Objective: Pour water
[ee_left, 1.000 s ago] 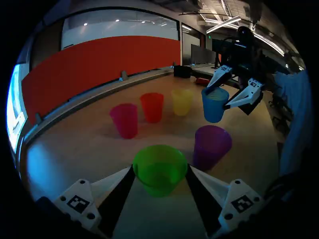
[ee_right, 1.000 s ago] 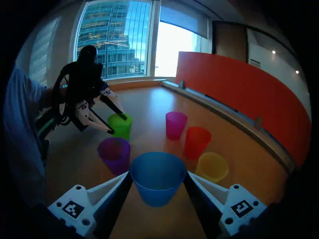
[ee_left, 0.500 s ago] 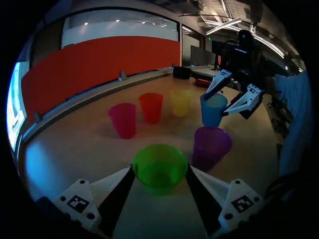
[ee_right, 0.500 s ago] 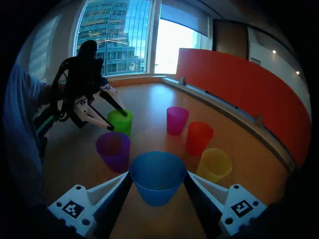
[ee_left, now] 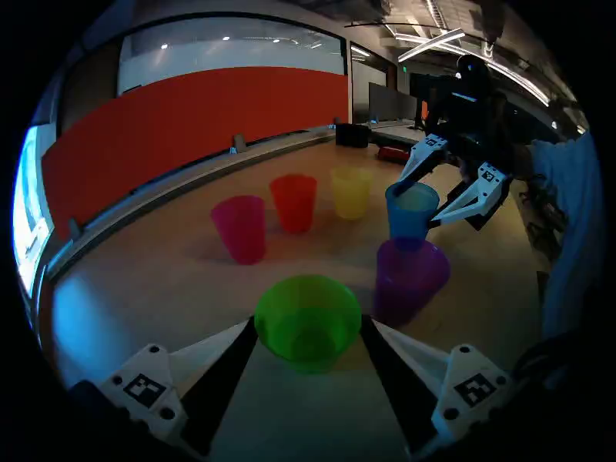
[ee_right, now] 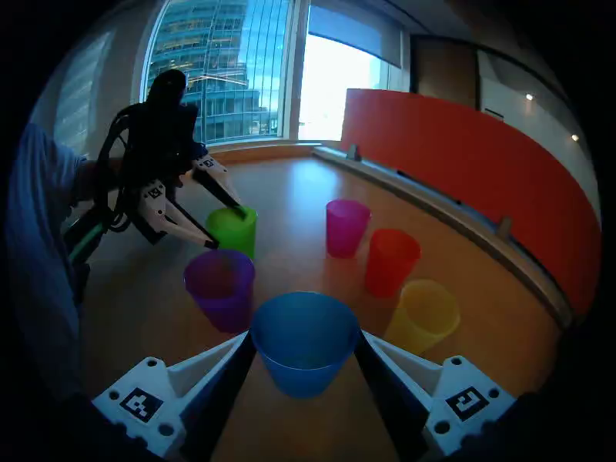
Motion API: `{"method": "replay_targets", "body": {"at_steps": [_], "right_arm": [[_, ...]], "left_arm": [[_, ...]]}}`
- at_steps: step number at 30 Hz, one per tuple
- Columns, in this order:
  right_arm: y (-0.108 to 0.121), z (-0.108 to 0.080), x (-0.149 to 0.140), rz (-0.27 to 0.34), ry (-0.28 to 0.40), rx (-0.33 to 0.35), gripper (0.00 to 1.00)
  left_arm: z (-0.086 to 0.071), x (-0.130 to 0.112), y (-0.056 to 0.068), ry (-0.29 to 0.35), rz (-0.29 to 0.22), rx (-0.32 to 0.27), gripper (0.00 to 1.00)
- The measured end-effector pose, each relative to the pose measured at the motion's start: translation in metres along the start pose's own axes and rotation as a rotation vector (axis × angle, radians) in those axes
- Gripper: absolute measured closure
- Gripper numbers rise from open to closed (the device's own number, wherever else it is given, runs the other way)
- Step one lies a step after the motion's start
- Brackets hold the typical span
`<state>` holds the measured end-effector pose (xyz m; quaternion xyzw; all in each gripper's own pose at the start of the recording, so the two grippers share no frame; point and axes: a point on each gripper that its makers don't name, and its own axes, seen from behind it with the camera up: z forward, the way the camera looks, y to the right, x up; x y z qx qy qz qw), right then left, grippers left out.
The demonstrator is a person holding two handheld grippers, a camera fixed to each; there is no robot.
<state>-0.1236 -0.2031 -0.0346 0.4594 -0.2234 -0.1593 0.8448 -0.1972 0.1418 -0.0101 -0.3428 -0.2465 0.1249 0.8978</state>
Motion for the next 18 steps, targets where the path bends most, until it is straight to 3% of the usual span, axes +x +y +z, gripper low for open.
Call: {"method": "replay_targets", "body": {"at_steps": [18], "right_arm": [[-0.002,0.016,-0.008,-0.008,0.002,-0.01,0.08]], "left_arm": [[-0.02,-0.002,-0.001,0.017,-0.008,0.028,0.01]]}}
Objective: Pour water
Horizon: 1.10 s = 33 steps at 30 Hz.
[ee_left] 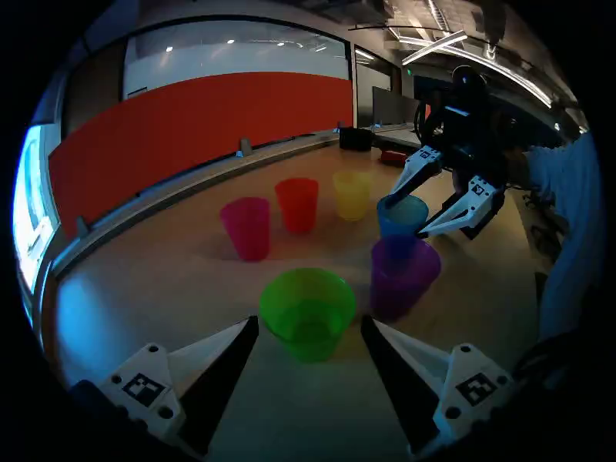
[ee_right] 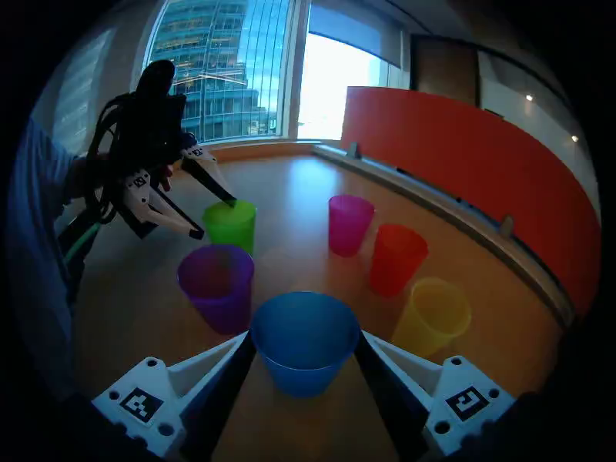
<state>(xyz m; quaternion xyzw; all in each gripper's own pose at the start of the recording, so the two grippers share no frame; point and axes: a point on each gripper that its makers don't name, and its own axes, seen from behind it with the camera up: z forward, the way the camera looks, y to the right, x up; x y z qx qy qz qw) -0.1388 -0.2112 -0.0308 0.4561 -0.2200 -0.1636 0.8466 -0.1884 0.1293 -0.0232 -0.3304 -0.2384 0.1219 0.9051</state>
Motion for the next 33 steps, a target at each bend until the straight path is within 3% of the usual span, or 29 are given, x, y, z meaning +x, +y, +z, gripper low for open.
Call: {"method": "replay_targets", "body": {"at_steps": [22,28,33], "right_arm": [[0.004,-0.005,-0.006,0.007,0.006,-0.033,0.07],[0.005,-0.009,-0.007,0.021,0.004,-0.037,0.0],[0.006,-0.013,-0.008,0.04,0.003,-0.042,0.0]], "left_arm": [[-0.015,0.001,0.01,0.005,0.019,0.006,0.01],[-0.018,0.002,0.012,0.008,0.016,0.008,0.01],[-0.021,0.001,0.013,0.01,0.016,0.015,0.01]]}}
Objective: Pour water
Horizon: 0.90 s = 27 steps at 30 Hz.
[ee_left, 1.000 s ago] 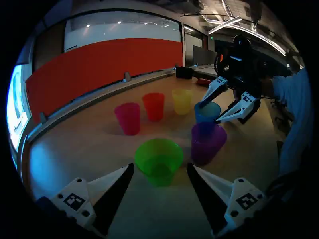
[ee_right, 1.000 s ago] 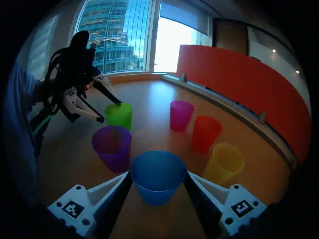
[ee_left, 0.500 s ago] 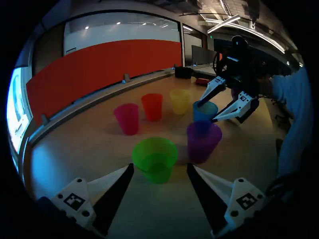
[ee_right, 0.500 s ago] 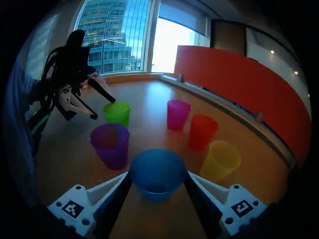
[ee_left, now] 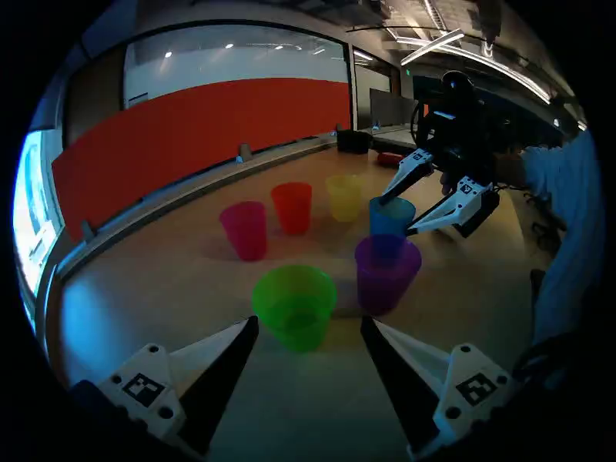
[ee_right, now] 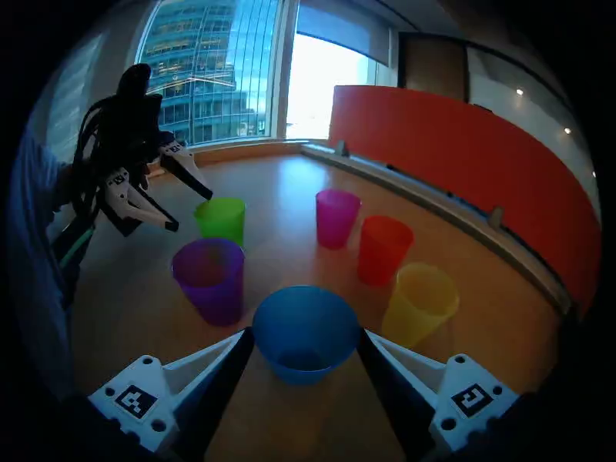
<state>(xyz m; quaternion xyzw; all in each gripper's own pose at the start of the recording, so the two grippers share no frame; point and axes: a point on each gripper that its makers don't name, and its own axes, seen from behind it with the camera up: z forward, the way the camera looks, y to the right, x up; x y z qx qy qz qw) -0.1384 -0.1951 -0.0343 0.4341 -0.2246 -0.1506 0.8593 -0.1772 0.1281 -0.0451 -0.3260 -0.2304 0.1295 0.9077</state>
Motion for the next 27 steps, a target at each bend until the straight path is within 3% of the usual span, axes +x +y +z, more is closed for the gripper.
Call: {"method": "replay_targets", "body": {"at_steps": [17,27], "right_arm": [[0.004,-0.048,-0.008,0.034,0.028,-0.069,0.0],[-0.001,-0.072,0.007,0.07,0.139,-0.108,0.0]], "left_arm": [[-0.028,0.007,-0.01,0.066,-0.046,0.078,0.01],[-0.047,0.017,-0.028,0.132,-0.072,0.172,0.01]]}}
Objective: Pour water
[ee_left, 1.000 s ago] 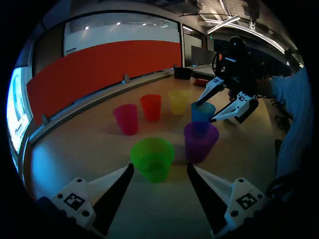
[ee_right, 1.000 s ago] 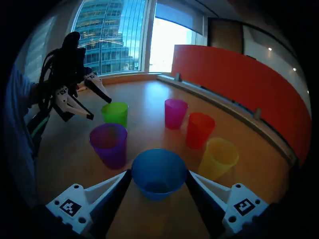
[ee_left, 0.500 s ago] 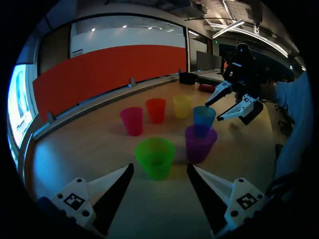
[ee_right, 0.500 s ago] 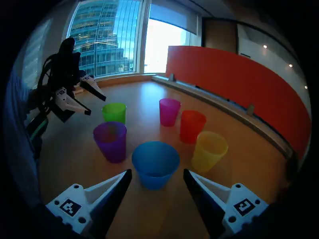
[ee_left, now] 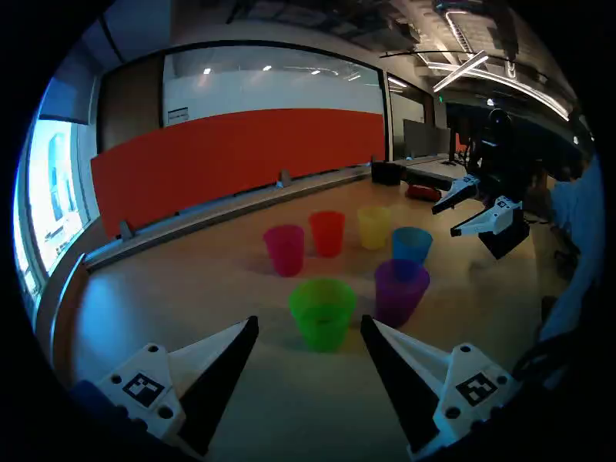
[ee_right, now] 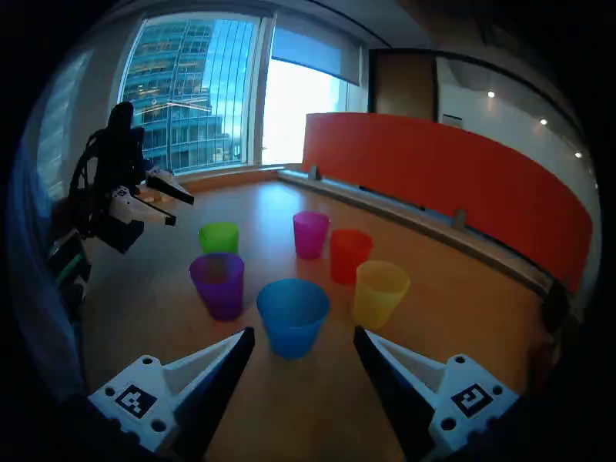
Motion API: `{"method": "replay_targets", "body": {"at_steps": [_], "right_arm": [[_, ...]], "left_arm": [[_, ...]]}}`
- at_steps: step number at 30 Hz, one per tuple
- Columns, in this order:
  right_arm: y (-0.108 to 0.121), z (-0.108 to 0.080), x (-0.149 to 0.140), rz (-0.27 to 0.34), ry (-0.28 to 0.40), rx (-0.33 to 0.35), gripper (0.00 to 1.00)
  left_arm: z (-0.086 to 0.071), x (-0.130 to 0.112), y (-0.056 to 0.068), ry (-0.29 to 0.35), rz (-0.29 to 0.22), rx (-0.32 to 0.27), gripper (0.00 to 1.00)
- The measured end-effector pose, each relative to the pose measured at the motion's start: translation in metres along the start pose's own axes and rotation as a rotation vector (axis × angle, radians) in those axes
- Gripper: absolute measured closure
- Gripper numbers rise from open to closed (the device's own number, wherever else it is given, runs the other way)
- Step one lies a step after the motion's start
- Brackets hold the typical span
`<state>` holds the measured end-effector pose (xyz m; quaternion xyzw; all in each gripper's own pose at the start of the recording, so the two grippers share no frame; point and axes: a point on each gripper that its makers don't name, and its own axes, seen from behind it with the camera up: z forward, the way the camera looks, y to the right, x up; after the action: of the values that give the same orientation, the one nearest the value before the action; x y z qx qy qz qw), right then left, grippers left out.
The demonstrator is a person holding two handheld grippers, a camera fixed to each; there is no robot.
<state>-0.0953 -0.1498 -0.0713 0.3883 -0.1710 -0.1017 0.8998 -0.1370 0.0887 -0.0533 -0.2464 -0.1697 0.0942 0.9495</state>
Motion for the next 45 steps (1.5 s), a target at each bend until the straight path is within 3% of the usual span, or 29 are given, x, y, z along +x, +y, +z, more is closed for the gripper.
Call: {"method": "replay_targets", "body": {"at_steps": [11,21,27,33,45], "right_arm": [[0.012,-0.016,0.023,0.07,0.131,-0.12,0.0],[0.047,-0.041,0.039,0.114,0.238,-0.316,0.0],[0.073,-0.059,0.056,0.124,0.306,-0.473,0.0],[0.09,-0.073,0.068,0.114,0.366,-0.605,0.0],[0.113,-0.097,0.083,0.174,0.47,-0.769,0.0]], "left_arm": [[-0.014,0.022,-0.028,0.108,-0.021,0.145,0.01],[-0.032,0.044,-0.05,0.209,-0.031,0.269,0.01],[-0.037,0.057,-0.057,0.273,-0.05,0.322,0.01],[-0.043,0.07,-0.061,0.326,-0.032,0.386,0.01],[-0.051,0.084,-0.071,0.377,-0.054,0.471,0.01]]}}
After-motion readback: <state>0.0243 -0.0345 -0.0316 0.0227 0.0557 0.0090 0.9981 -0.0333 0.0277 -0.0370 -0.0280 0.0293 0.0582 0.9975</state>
